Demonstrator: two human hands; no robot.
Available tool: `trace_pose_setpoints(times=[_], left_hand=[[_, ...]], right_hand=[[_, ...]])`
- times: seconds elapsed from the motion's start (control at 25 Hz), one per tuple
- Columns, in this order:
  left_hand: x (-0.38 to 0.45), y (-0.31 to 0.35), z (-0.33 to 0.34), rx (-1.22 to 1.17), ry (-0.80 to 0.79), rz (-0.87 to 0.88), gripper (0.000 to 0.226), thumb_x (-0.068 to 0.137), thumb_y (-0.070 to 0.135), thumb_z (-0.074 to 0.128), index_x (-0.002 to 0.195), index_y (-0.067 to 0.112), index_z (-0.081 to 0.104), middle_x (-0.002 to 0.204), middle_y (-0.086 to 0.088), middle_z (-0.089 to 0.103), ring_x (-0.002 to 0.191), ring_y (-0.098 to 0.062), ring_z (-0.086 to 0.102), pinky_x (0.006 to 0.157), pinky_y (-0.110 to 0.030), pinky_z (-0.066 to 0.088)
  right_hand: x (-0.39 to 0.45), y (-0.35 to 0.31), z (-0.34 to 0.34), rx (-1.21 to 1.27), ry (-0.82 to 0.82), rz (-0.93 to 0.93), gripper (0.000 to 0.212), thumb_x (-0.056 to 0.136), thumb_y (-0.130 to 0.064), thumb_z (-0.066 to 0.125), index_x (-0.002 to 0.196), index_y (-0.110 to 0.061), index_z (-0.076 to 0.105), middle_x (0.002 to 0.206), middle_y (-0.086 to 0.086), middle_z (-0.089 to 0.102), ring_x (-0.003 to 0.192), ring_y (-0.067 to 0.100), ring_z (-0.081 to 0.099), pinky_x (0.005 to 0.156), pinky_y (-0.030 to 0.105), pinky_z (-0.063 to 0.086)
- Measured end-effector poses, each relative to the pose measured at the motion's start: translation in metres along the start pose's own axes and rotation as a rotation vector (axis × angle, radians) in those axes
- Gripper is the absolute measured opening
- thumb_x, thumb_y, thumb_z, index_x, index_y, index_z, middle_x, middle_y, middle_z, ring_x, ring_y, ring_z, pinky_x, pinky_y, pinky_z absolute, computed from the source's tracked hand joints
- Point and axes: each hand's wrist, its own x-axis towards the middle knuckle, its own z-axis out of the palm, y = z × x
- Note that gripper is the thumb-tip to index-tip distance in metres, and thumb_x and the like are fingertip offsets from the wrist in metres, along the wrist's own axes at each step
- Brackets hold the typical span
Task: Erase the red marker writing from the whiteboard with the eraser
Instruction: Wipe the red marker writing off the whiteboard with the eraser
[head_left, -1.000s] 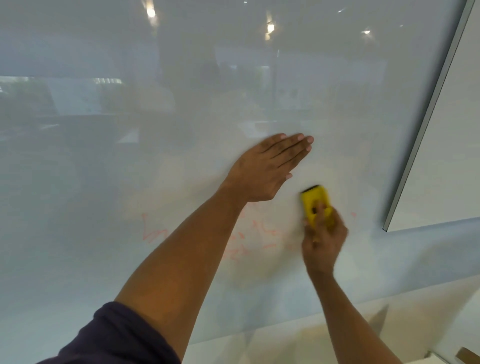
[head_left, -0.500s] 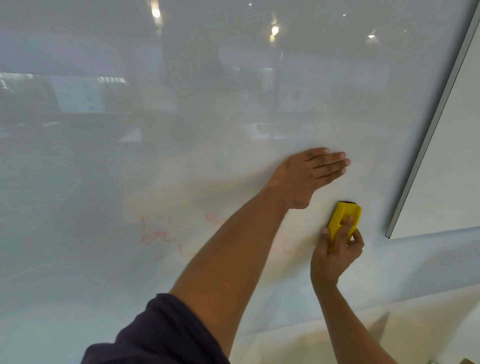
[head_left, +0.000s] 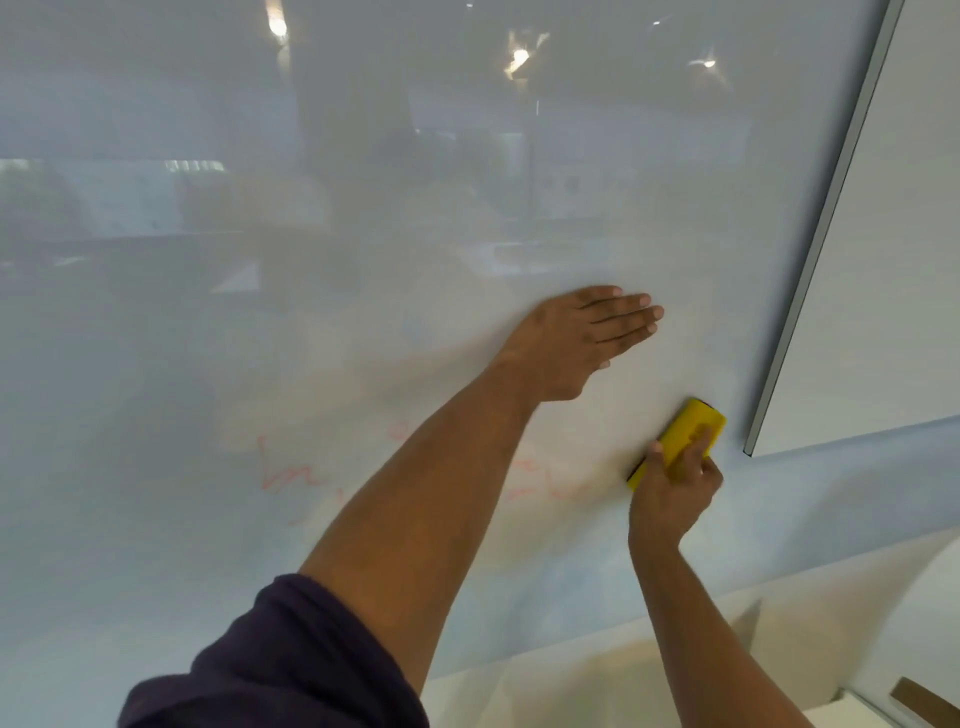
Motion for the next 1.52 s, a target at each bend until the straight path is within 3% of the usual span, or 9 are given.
trace_pose_setpoints(times=[0.24,0.4,0.56,0.76,0.92,1.08,1.28,1.44,1.52], left_hand=[[-0.021,-0.02,0.006,-0.021,0.181,-0.145,0.064,0.113,0.031,0.028,0.17,0.008,0.01,0.179,-0.008,0.005,0.166,-0.023,0.004,0.135,-0.038,0.0],[-0.038,-0.03,0.009,0.035,0.206,-0.142,0.064,0.113,0.029,0.024,0.17,0.006,0.007,0.178,-0.01,0.005,0.166,-0.024,0.004,0.136,-0.039,0.002],[-0.047,-0.035,0.01,0.023,0.192,-0.126,0.061,0.114,0.026,0.021,0.17,0.009,0.005,0.179,-0.007,0.002,0.166,-0.022,0.003,0.136,-0.039,0.003],[-0.068,-0.039,0.011,0.046,0.195,-0.084,0.058,0.115,0.023,0.017,0.17,0.009,0.01,0.178,-0.007,0.007,0.165,-0.022,0.006,0.136,-0.039,0.005],[-0.072,-0.053,0.002,0.043,0.148,-0.01,0.057,0.115,0.023,0.011,0.171,0.013,0.008,0.178,-0.002,0.004,0.165,-0.018,0.005,0.136,-0.037,0.004],[-0.086,-0.072,0.0,0.094,0.218,0.02,0.054,0.117,0.025,0.018,0.17,0.016,0.02,0.176,0.001,0.017,0.163,-0.016,0.017,0.135,-0.037,0.012],[-0.089,-0.07,-0.004,0.093,0.18,0.011,0.055,0.116,0.025,0.017,0.171,0.016,0.014,0.178,0.001,0.01,0.164,-0.017,0.011,0.136,-0.038,0.013],[-0.093,-0.071,-0.002,0.085,0.323,-0.18,0.056,0.114,0.02,0.029,0.168,0.009,0.025,0.175,-0.006,0.023,0.163,-0.021,0.021,0.134,-0.04,0.021],[-0.093,-0.071,-0.003,0.067,0.35,-0.234,0.057,0.113,0.022,0.029,0.168,0.009,0.024,0.176,-0.007,0.021,0.164,-0.022,0.019,0.135,-0.041,0.019]], right_hand=[[-0.002,-0.048,0.019,-0.24,-0.075,-0.722,0.058,0.101,-0.027,0.061,0.155,-0.014,0.045,0.142,0.024,0.045,0.118,0.034,0.045,0.099,0.04,0.041],[0.008,-0.073,0.03,-0.086,0.173,-0.248,0.059,0.102,-0.023,0.059,0.158,-0.011,0.042,0.138,0.033,0.05,0.113,0.046,0.052,0.099,0.053,0.046],[-0.07,-0.034,0.033,-0.328,-0.128,-0.987,0.059,0.093,-0.009,0.067,0.149,-0.014,0.047,0.137,0.03,0.059,0.101,0.045,0.061,0.084,0.046,0.048],[-0.097,-0.056,0.055,-0.171,0.027,-0.465,0.06,0.094,-0.006,0.064,0.152,-0.008,0.049,0.141,0.031,0.054,0.118,0.041,0.052,0.094,0.047,0.044],[-0.116,-0.047,0.046,-0.332,-0.251,-1.159,0.052,0.097,-0.01,0.056,0.148,-0.019,0.058,0.14,0.023,0.062,0.109,0.041,0.064,0.092,0.043,0.053],[-0.098,-0.07,0.053,-0.228,-0.056,-0.592,0.062,0.095,-0.009,0.064,0.153,-0.014,0.045,0.143,0.029,0.053,0.115,0.046,0.056,0.091,0.049,0.048],[-0.123,-0.056,0.058,-0.459,-0.323,-1.394,0.082,0.079,-0.002,0.067,0.154,-0.024,0.043,0.144,0.018,0.058,0.111,0.039,0.063,0.089,0.044,0.051],[-0.108,-0.069,0.068,-0.235,-0.104,-0.815,0.065,0.091,-0.004,0.061,0.153,-0.021,0.048,0.149,0.02,0.049,0.117,0.041,0.056,0.092,0.046,0.044],[-0.126,-0.056,0.069,-0.335,-0.186,-1.128,0.067,0.09,-0.005,0.058,0.154,-0.023,0.046,0.149,0.019,0.047,0.114,0.041,0.057,0.089,0.046,0.047]])
